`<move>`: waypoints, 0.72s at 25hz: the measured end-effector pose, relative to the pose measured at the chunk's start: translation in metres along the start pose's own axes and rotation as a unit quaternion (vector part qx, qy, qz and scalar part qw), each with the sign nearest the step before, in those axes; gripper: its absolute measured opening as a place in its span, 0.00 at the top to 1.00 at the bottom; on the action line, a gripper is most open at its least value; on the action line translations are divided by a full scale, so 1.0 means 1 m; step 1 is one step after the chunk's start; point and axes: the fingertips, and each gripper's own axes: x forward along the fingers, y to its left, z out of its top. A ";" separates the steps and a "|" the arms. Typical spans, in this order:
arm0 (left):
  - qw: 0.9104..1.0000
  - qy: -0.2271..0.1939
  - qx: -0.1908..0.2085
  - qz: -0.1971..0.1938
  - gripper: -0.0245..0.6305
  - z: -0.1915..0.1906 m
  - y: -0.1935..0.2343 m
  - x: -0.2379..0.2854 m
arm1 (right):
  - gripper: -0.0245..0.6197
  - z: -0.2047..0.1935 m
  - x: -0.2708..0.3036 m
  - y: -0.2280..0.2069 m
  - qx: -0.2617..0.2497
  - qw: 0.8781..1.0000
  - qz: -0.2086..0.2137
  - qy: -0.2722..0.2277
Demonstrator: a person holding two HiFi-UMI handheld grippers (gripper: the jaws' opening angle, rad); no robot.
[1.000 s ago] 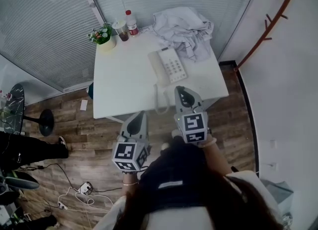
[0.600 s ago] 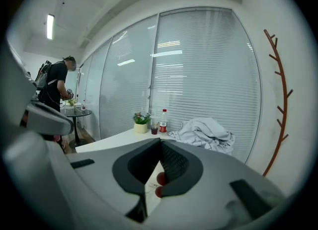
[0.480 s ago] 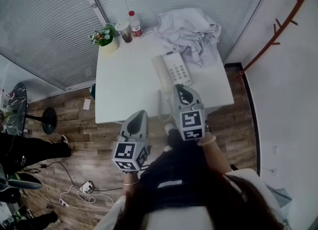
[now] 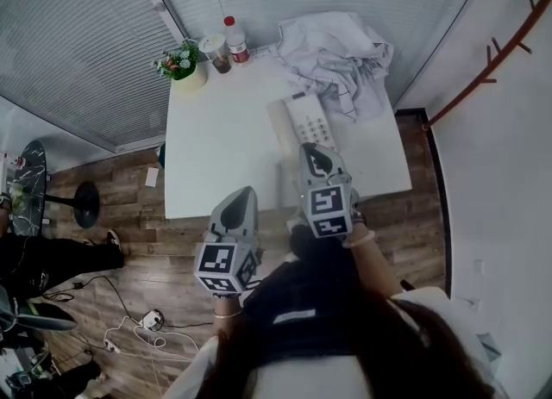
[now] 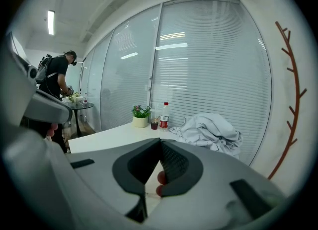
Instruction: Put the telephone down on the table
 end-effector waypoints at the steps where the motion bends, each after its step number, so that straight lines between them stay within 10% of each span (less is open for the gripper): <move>1: 1.000 0.001 -0.002 0.001 0.97 0.000 0.002 0.002 | 0.96 -0.001 0.004 0.000 -0.002 1.000 0.001 0.002; 18: 0.999 0.018 -0.015 0.028 0.97 0.001 0.027 0.026 | 0.95 -0.014 0.056 -0.004 -0.017 0.999 0.028 0.037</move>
